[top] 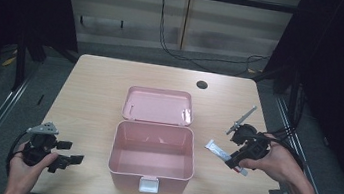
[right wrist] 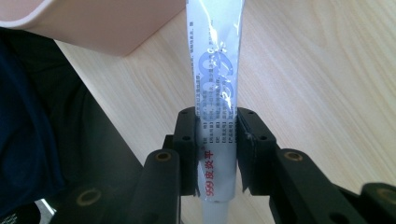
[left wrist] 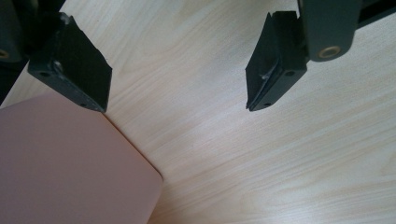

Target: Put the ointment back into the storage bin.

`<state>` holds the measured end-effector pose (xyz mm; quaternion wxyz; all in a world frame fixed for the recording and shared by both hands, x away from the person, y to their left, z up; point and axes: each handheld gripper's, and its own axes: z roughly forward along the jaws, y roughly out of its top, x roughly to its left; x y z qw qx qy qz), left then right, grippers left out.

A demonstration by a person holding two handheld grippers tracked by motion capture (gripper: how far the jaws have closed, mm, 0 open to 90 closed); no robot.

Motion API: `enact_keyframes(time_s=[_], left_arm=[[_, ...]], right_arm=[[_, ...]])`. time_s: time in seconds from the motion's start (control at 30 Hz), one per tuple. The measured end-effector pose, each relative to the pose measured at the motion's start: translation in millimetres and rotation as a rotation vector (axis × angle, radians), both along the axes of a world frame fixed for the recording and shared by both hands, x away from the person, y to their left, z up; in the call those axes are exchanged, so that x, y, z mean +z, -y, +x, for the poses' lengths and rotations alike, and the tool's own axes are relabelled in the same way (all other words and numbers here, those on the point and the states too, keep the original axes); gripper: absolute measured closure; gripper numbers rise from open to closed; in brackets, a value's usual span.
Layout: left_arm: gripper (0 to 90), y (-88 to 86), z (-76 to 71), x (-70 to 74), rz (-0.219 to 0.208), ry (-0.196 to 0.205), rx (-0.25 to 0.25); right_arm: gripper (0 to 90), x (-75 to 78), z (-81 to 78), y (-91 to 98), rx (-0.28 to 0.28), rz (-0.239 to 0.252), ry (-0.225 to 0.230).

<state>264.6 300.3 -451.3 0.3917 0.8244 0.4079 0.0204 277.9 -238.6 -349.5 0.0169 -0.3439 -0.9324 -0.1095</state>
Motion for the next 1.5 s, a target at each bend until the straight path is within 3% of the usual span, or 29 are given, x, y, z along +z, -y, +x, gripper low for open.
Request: enact_keyframes(time_s=[0.13, 0.33, 0.53, 1.0, 1.5], left_arm=[[22.7, -0.2, 0.1, 0.1, 0.001, 0.001, 0.001], [22.6, 0.1, 0.1, -0.2, 0.002, 0.001, 0.008], [22.6, -0.3, 0.0, -0.1, 0.001, 0.002, 0.006], [22.7, -0.2, 0.0, 0.0, 0.001, 0.003, 0.009], [24.1, -0.8, 0.3, 0.2, -0.001, 0.002, 0.018]], right_arm=[[71.1, 8.1, -1.8, -2.7, 0.017, 0.008, 0.001], [71.1, 23.4, -5.5, -13.0, 0.114, -0.011, 0.01], [71.1, 31.8, -4.1, -23.9, 0.147, 0.001, 0.019], [71.2, 47.9, 0.5, -65.3, 0.266, -0.002, 0.022], [71.2, 37.0, 12.7, -110.9, 0.349, -0.018, -0.01]])
